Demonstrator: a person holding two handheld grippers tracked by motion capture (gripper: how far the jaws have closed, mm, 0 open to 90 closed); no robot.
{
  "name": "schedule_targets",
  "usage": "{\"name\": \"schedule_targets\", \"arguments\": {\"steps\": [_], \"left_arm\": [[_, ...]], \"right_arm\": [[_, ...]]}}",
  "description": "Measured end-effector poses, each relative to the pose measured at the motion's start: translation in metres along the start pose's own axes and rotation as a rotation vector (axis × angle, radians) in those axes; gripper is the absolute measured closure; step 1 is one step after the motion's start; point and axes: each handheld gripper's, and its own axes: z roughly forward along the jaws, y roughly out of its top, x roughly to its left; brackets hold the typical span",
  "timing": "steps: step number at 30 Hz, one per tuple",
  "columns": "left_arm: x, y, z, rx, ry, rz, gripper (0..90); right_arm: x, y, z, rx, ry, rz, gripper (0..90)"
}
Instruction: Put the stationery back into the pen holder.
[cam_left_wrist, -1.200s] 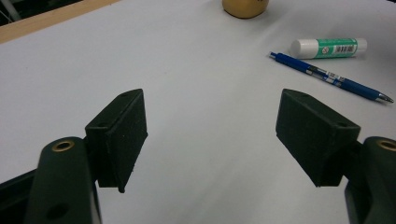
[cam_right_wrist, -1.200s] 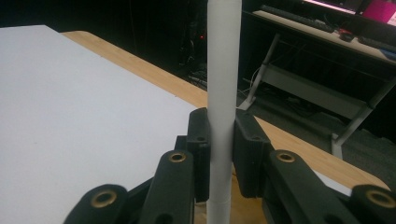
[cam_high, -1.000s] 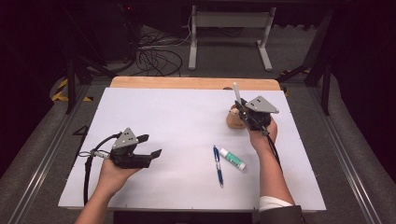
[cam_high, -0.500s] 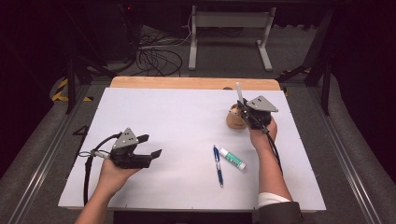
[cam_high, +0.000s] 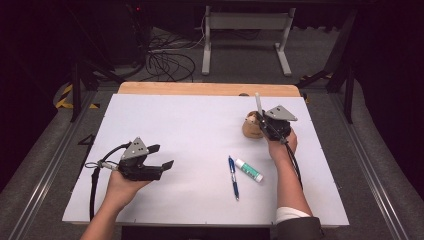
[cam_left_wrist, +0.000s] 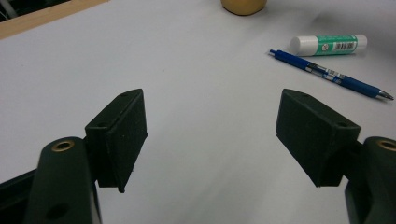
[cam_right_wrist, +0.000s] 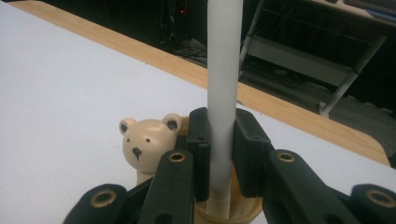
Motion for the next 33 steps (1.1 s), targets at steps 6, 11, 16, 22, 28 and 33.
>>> {"name": "schedule_targets", "arguments": {"steps": [6, 11, 16, 22, 28, 33], "left_arm": [[0.000, 0.000, 0.001, 0.001, -0.005, -0.004, 25.5], [-0.001, 0.000, 0.000, -0.001, -0.007, -0.004, 25.5], [-0.001, 0.000, 0.001, 0.001, -0.006, -0.003, 25.5], [-0.001, 0.000, 0.001, 0.004, -0.005, 0.001, 25.5], [-0.001, -0.001, 0.002, 0.006, -0.003, -0.002, 25.5], [-0.001, -0.001, 0.002, 0.003, -0.003, -0.001, 25.5]], "right_arm": [[-0.001, -0.003, 0.001, 0.014, 0.003, 0.007, 78.4], [-0.002, -0.005, 0.002, 0.029, 0.011, 0.014, 78.1], [-0.003, -0.007, 0.003, 0.035, 0.019, 0.020, 76.1], [-0.003, -0.009, 0.001, 0.037, 0.019, 0.027, 72.6], [-0.002, -0.011, -0.006, 0.020, 0.031, 0.047, 66.4], [-0.001, -0.012, -0.015, -0.009, 0.040, 0.044, 60.4]]}}
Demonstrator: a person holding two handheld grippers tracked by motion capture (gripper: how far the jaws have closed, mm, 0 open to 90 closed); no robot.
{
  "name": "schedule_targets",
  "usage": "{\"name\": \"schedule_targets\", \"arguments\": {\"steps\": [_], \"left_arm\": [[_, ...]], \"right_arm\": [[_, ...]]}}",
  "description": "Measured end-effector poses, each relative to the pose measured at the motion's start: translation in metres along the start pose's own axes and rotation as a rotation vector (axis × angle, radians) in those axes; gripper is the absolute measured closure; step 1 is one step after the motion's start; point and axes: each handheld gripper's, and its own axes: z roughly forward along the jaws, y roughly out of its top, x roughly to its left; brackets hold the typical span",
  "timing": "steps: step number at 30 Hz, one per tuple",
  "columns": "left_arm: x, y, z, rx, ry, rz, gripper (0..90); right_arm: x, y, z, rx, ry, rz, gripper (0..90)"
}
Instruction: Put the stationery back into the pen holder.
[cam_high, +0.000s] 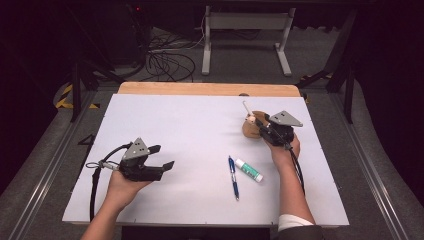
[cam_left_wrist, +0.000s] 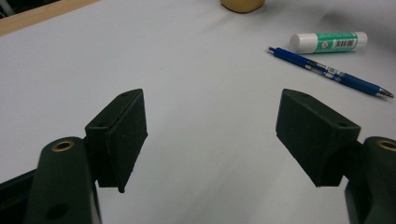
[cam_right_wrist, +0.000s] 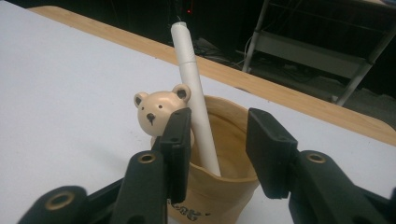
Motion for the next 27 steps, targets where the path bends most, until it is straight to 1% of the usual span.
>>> {"name": "schedule_targets", "arguments": {"steps": [1, 3, 8, 14, 17, 21, 23, 27], "left_arm": [[0.000, 0.000, 0.000, -0.007, -0.001, -0.006, 25.4], [0.000, 0.000, -0.001, -0.012, 0.009, -0.003, 25.5], [0.000, 0.000, -0.002, -0.019, 0.004, -0.019, 25.5], [0.001, 0.000, -0.002, -0.015, 0.011, -0.007, 25.2], [0.001, 0.000, -0.003, -0.020, 0.010, -0.009, 24.8], [0.003, 0.000, -0.004, -0.025, 0.017, -0.009, 24.1], [0.003, 0.000, -0.005, -0.032, 0.013, -0.014, 23.9], [0.003, 0.000, -0.007, -0.035, 0.023, -0.010, 23.8]], "right_arm": [[0.000, 0.000, -0.002, -0.004, 0.002, 0.003, 59.8], [0.001, 0.000, -0.005, -0.013, 0.009, 0.001, 57.9], [0.005, 0.000, -0.012, -0.036, 0.033, -0.002, 50.9], [0.010, 0.003, -0.018, -0.062, 0.069, -0.021, 43.7], [0.011, 0.004, -0.022, -0.073, 0.081, -0.013, 41.0], [0.013, 0.006, -0.027, -0.082, 0.110, -0.012, 37.0], [0.015, 0.007, -0.031, -0.091, 0.123, -0.009, 35.3], [0.018, 0.007, -0.040, -0.106, 0.151, 0.000, 31.0]]}}
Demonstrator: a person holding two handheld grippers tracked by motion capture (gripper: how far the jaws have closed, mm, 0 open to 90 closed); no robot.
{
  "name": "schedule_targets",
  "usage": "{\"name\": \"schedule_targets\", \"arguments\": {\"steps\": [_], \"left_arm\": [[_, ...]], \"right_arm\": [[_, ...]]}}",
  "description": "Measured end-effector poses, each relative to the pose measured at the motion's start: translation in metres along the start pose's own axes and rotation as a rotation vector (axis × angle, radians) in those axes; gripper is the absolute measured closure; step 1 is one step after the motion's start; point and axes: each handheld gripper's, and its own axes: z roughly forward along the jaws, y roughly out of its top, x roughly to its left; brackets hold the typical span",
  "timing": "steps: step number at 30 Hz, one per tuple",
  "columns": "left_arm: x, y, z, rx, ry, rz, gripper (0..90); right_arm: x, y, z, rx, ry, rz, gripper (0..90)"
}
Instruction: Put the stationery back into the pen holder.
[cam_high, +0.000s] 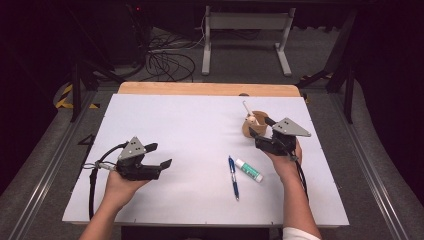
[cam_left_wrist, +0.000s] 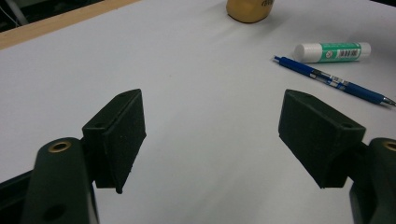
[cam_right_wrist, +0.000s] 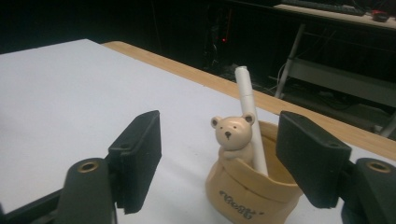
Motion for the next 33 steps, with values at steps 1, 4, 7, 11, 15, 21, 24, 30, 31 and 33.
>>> {"name": "schedule_targets", "arguments": {"steps": [1, 4, 7, 11, 15, 21, 24, 30, 31, 33], "left_arm": [[0.000, 0.000, 0.000, -0.007, -0.002, -0.005, 23.8], [0.000, 0.000, -0.001, -0.012, 0.003, 0.000, 23.7], [0.000, 0.000, -0.001, -0.009, -0.002, -0.011, 23.5], [0.002, 0.000, 0.000, -0.007, 0.005, -0.001, 23.2], [0.002, -0.001, 0.000, -0.003, 0.008, -0.001, 23.2], [0.003, -0.001, -0.001, -0.006, 0.016, -0.005, 23.1], [0.002, 0.000, -0.002, -0.014, 0.011, -0.012, 23.2], [0.002, 0.000, -0.001, -0.011, 0.010, -0.009, 23.1], [0.002, 0.000, -0.001, -0.009, 0.011, -0.008, 23.1], [0.002, 0.000, -0.001, -0.007, 0.014, -0.002, 22.9]], "right_arm": [[0.001, 0.000, -0.002, -0.003, 0.002, 0.000, 30.3], [0.001, 0.001, -0.008, -0.010, 0.017, 0.004, 28.6], [0.001, 0.002, -0.012, -0.007, 0.033, 0.002, 26.1], [0.002, 0.002, -0.016, 0.003, 0.064, 0.000, 21.1], [0.005, 0.003, -0.020, 0.002, 0.080, -0.007, 17.9], [0.004, 0.001, -0.032, -0.006, 0.089, 0.012, 13.7], [0.003, -0.002, -0.035, 0.007, 0.093, 0.018, 11.7], [0.004, -0.004, -0.040, 0.024, 0.107, 0.009, 9.3], [0.004, -0.003, -0.040, 0.029, 0.113, 0.007, 9.0], [0.006, -0.003, -0.039, 0.033, 0.123, 0.003, 8.5]]}}
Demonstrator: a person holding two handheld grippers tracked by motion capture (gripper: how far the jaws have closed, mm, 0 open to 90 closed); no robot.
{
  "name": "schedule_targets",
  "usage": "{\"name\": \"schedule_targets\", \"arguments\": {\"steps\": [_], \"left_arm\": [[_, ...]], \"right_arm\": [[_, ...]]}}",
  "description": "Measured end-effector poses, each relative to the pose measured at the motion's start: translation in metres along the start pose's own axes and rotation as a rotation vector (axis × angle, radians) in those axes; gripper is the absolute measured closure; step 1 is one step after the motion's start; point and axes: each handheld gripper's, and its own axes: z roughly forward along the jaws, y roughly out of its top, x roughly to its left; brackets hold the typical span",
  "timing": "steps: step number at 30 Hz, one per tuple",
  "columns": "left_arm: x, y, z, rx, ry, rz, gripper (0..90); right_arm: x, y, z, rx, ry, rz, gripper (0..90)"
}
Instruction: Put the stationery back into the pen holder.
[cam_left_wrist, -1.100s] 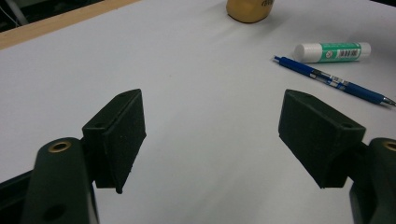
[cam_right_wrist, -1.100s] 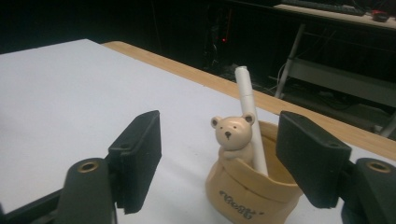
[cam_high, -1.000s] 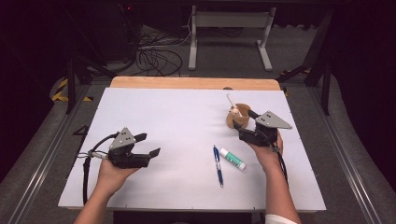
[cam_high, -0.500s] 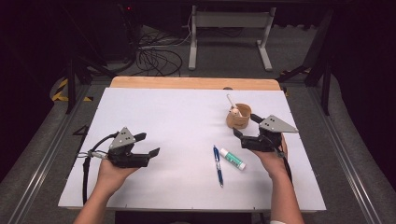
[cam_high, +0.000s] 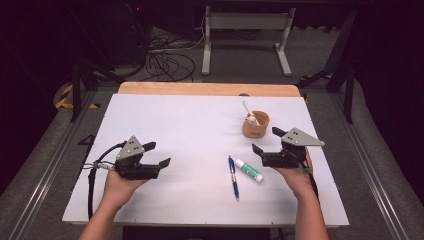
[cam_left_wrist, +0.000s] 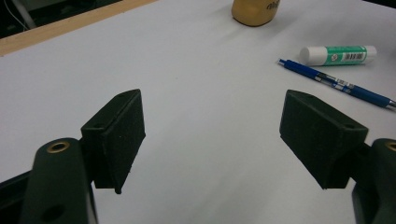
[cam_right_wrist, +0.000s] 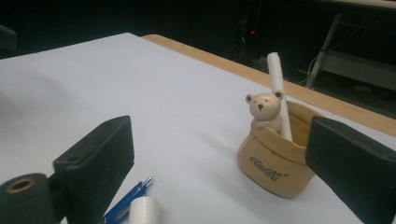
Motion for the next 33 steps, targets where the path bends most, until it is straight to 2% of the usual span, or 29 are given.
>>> {"name": "schedule_targets", "arguments": {"steps": [5, 9, 12, 23, 29, 33], "left_arm": [[0.000, 0.000, 0.001, 0.008, -0.004, -0.003, 22.7], [0.000, 0.000, 0.002, 0.010, 0.000, 0.007, 22.6], [-0.001, 0.000, 0.001, 0.005, 0.002, -0.002, 22.6], [-0.001, 0.000, 0.001, 0.004, 0.002, -0.001, 22.8], [-0.001, 0.000, 0.001, 0.005, 0.005, 0.004, 22.9], [-0.001, 0.000, 0.001, 0.006, 0.006, 0.007, 22.8]], "right_arm": [[0.005, 0.001, 0.004, 0.033, 0.017, -0.030, 9.8], [0.010, 0.001, 0.008, 0.084, 0.052, -0.059, 16.6], [0.012, 0.000, 0.013, 0.131, 0.072, -0.057, 20.5], [0.017, -0.004, 0.022, 0.227, 0.139, -0.049, 37.7], [0.023, -0.008, 0.030, 0.293, 0.179, -0.060, 43.6], [0.025, -0.010, 0.034, 0.320, 0.185, -0.065, 46.6]]}}
